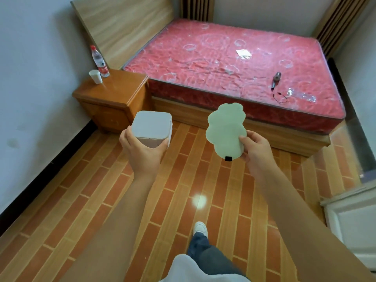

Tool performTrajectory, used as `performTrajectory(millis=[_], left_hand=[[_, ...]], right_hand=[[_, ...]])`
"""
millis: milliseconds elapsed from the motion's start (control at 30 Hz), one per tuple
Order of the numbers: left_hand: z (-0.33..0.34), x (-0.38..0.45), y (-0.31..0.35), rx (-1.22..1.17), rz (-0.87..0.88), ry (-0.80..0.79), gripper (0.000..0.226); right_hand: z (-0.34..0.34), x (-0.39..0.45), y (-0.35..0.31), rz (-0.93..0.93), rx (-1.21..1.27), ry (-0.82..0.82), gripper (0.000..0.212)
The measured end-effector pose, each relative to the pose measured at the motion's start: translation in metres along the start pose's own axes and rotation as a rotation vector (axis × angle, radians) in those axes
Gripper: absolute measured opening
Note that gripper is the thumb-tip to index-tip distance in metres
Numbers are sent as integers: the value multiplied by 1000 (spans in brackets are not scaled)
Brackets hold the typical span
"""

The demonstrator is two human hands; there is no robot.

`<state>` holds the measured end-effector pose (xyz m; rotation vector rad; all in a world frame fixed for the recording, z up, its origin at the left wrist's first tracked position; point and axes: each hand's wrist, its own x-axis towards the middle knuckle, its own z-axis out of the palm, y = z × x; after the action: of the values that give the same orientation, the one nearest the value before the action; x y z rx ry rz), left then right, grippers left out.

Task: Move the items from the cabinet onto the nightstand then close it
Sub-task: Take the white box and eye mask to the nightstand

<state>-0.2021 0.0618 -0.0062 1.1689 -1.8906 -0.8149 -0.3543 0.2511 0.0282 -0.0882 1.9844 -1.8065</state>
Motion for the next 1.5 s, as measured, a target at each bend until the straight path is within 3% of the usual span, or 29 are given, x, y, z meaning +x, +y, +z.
performTrajectory(millis=[400, 1267, 1500], left_hand=[[96, 124, 41, -8, -23, 118, 95], [242, 469, 8, 45, -18, 175, 95], [273, 539, -12, 112, -63, 241, 94]], right_hand=[[45, 177, -64, 19, -40, -144, 27], [255, 479, -161, 52, -2, -215, 15], [312, 573, -172, 68, -45, -294, 25]])
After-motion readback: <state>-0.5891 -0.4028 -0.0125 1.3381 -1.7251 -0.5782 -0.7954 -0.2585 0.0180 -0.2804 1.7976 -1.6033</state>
